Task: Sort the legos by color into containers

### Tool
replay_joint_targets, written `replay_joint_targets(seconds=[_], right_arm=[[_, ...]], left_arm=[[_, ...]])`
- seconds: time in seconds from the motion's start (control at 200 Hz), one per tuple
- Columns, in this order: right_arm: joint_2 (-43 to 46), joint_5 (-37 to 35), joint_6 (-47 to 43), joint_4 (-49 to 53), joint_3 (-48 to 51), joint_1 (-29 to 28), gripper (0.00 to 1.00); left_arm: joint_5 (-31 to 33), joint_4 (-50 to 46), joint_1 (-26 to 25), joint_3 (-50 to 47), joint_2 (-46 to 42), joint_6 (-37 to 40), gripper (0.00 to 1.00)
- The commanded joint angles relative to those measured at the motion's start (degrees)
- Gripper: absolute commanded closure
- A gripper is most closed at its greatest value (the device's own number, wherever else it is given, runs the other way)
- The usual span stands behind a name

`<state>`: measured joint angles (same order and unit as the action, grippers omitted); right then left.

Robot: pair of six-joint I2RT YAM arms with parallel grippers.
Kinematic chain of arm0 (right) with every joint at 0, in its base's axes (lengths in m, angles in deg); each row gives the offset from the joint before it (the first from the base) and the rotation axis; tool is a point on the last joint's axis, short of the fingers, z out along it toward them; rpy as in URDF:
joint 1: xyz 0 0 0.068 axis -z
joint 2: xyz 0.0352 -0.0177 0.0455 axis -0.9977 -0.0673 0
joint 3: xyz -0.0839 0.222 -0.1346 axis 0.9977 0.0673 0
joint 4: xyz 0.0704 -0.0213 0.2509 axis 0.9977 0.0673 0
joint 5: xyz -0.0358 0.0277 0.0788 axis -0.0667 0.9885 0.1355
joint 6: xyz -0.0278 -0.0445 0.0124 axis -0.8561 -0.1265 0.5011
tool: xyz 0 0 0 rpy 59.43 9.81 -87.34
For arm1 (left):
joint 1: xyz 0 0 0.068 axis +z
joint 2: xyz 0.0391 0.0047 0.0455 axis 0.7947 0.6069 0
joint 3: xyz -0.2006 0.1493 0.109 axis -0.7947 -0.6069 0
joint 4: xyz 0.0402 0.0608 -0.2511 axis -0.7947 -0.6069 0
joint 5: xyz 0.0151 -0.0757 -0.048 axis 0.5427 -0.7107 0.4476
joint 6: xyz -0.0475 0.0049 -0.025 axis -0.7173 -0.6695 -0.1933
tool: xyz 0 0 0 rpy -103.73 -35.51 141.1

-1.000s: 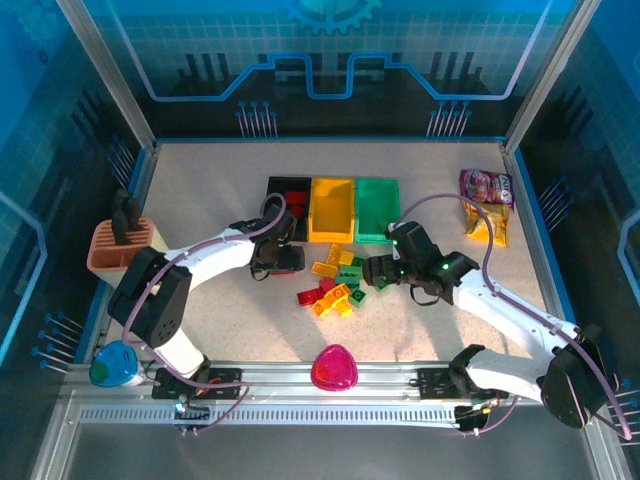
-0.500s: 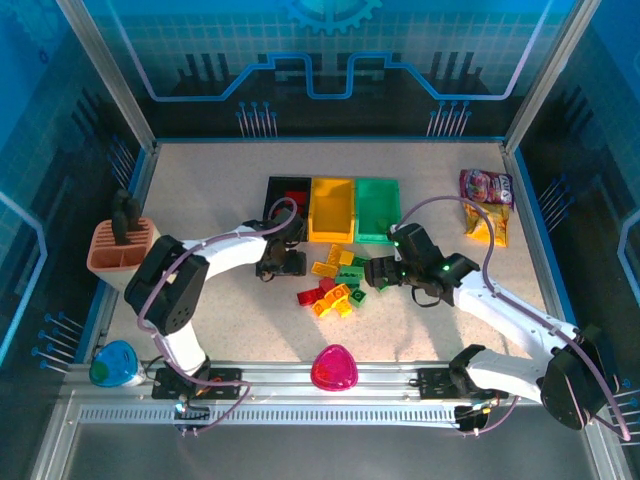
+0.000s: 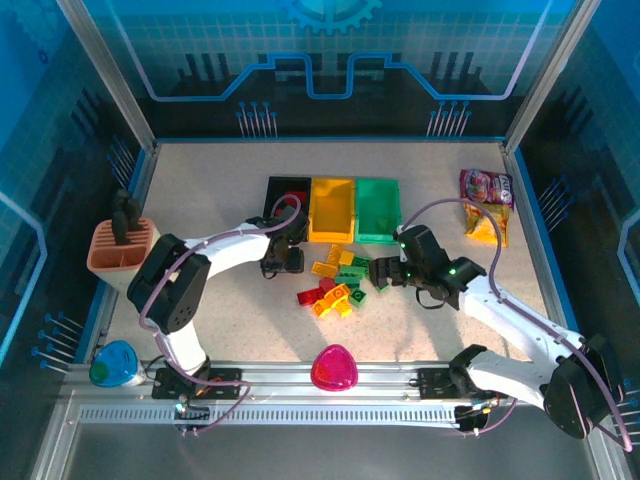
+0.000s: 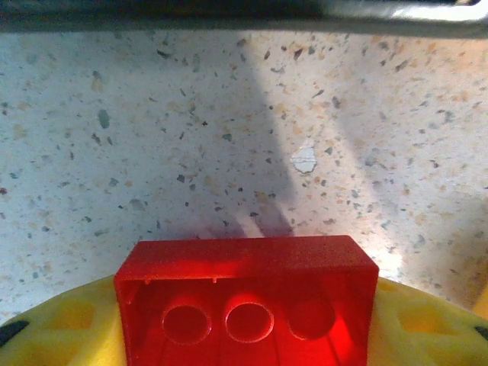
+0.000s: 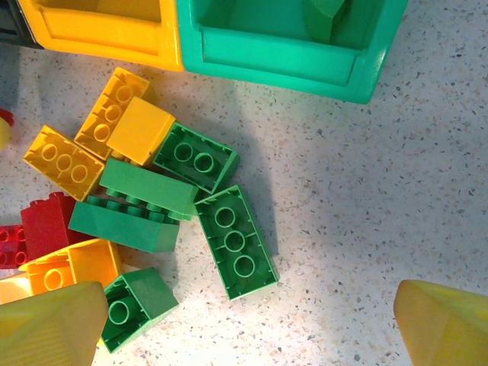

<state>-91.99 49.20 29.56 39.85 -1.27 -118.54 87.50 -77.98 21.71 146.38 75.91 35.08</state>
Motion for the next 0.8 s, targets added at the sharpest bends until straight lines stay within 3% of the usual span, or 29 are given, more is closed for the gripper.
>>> replay_joint_targets(seconds=[0.0, 0.24, 0.51, 0.795], right_arm=[[0.59, 0.17, 0.64, -0.59, 0.78, 1.02, 0.03], [1.18, 0.72, 0.56, -0.24, 0.49, 1.13, 0.03], [4.7, -0.31, 0.31, 2.36, 0.95, 1.26, 0.02], [6.95, -0.31, 0.34, 4.11, 1.14, 1.73, 0.02]], left_arm=[[2.23, -2.92, -0.24, 3.43, -5.33, 1.26, 0.6], [-0.09, -4.8, 3.76, 12.37, -5.81, 4.67, 0.6], [-0.82, -8.42, 8.42, 25.69, 2.94, 8.39, 0.6], [-1.27, -13.15, 10.12, 38.2, 12.54, 11.02, 0.59]])
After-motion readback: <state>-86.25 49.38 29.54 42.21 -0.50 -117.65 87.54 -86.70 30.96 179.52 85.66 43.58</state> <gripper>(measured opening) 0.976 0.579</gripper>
